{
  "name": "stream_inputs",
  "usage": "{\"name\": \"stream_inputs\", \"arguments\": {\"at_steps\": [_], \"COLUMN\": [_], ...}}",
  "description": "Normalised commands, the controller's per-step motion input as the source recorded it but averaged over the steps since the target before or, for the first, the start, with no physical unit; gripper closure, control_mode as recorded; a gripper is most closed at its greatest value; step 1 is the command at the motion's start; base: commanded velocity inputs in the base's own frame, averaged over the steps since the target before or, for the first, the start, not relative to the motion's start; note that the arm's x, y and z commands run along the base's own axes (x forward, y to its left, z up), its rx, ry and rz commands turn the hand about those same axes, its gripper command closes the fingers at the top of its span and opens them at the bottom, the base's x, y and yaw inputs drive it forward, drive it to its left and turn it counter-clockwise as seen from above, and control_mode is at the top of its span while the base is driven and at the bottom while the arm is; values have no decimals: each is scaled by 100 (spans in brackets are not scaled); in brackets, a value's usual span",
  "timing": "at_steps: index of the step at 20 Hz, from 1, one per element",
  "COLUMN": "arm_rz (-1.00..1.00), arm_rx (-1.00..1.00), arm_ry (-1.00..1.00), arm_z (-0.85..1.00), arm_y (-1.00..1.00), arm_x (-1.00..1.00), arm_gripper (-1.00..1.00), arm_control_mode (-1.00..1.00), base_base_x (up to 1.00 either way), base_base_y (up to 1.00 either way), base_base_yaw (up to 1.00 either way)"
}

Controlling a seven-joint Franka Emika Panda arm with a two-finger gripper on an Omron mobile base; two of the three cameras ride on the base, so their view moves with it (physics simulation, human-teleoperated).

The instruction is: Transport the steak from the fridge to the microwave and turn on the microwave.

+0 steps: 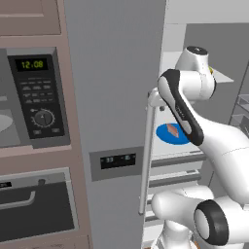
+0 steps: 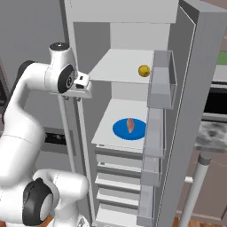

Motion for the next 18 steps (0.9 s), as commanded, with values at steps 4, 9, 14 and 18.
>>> {"name": "stream_inputs", "arguments": {"at_steps": [4,9,14,18], "arm_rz": [0,-3,-4,0], "arm_rx": [0,0,0,0], "arm_ry": [0,0,0,-1], "arm_z": [-2,-8,-7,-12], "arm_y": [-1,-21,-32,-40], "arm_x": [-4,-24,-28,-22], "arm_gripper": [-100,-100,-100,-100], "arm_control_mode": [-100,-100,-100,-100], "base_base_x": [0,0,0,0], "base_base_y": [0,0,0,0], "base_base_yaw": [0,0,0,0]}}
